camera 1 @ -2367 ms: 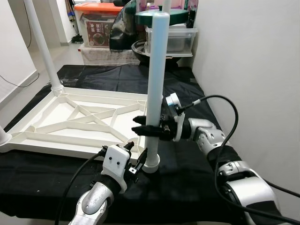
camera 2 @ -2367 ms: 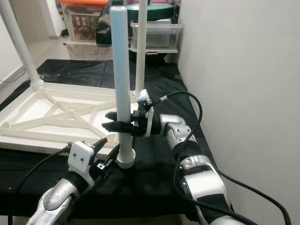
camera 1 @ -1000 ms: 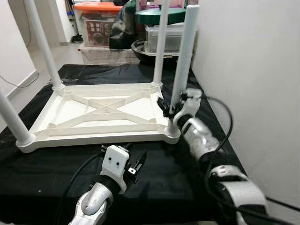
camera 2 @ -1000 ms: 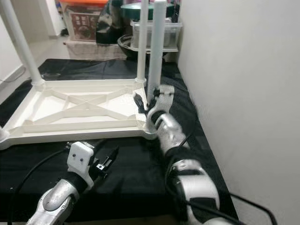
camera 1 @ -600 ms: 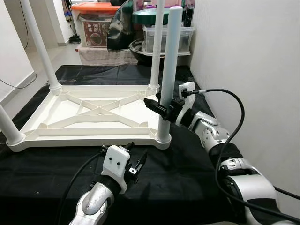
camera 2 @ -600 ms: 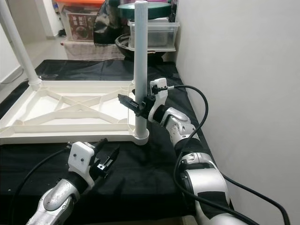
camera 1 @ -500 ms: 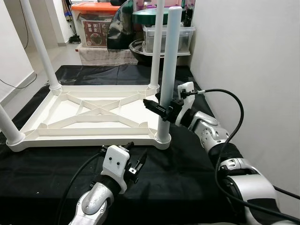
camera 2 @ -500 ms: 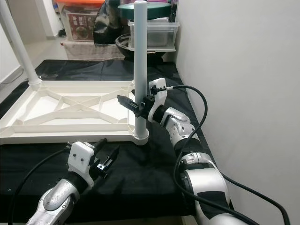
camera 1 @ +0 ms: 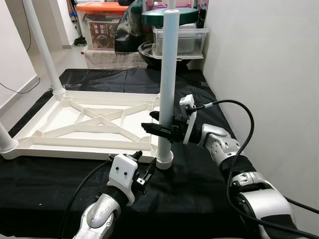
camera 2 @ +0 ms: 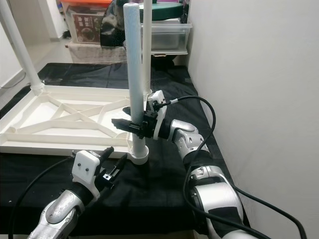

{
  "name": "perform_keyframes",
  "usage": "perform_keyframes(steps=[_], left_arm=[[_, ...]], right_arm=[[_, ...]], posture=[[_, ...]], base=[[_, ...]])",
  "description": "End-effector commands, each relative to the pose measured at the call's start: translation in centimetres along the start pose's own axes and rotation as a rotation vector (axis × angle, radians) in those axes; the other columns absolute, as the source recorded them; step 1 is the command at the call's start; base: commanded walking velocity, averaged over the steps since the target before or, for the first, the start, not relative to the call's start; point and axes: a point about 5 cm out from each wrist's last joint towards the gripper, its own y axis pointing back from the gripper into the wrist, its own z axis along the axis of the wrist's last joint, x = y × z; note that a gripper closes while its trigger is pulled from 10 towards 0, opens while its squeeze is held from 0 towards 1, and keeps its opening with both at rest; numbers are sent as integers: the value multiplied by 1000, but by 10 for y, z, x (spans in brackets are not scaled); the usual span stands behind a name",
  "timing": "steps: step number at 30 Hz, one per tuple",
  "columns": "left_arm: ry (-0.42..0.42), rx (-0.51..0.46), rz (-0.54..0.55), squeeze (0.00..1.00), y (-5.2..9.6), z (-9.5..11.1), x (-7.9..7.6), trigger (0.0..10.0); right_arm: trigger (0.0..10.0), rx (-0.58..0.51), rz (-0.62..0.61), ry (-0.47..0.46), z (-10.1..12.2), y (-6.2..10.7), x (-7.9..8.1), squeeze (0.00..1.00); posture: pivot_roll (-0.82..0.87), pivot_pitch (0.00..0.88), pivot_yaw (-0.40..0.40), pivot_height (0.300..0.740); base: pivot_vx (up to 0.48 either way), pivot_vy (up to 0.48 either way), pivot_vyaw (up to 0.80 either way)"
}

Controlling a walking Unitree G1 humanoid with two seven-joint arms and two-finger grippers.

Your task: Building children table

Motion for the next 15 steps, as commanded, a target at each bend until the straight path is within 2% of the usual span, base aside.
perform_keyframes(steps=[1,2,6,7,11,14,15], left_arm=[[-4,12,6,0,1,-3,1,10000],[-4,13,6,0,1,-3,1,10000],[-4,13,6,0,1,-3,1,10000],[-3,14,5,0,1,-3,0,10000],[-5,16,10,0,2,-3,3,10000],[-5,16,10,0,2,-3,3,10000],[-8,16,15,0,2,-3,4,10000]], right_arm=[[10000,0,-18,26,4,-8,1,0],[10000,1,-51,21,3,-10,0,0],[10000,5,-47,24,3,-10,1,0],[10000,35,65,15,-6,-8,11,0],[10000,45,152,-9,-12,-8,21,0],[10000,45,152,-9,-12,-8,21,0],[10000,24,114,24,-6,-17,25,0]], posture=[[-19,0,-39,740],[-19,0,-39,740],[-24,0,-40,740],[-25,0,-40,740],[-25,0,-40,740],[-25,0,-40,740],[-25,0,-40,740]], base=[[0,0,0],[0,0,0],[0,0,0],[0,0,0],[0,0,0],[0,0,0],[0,0,0]])
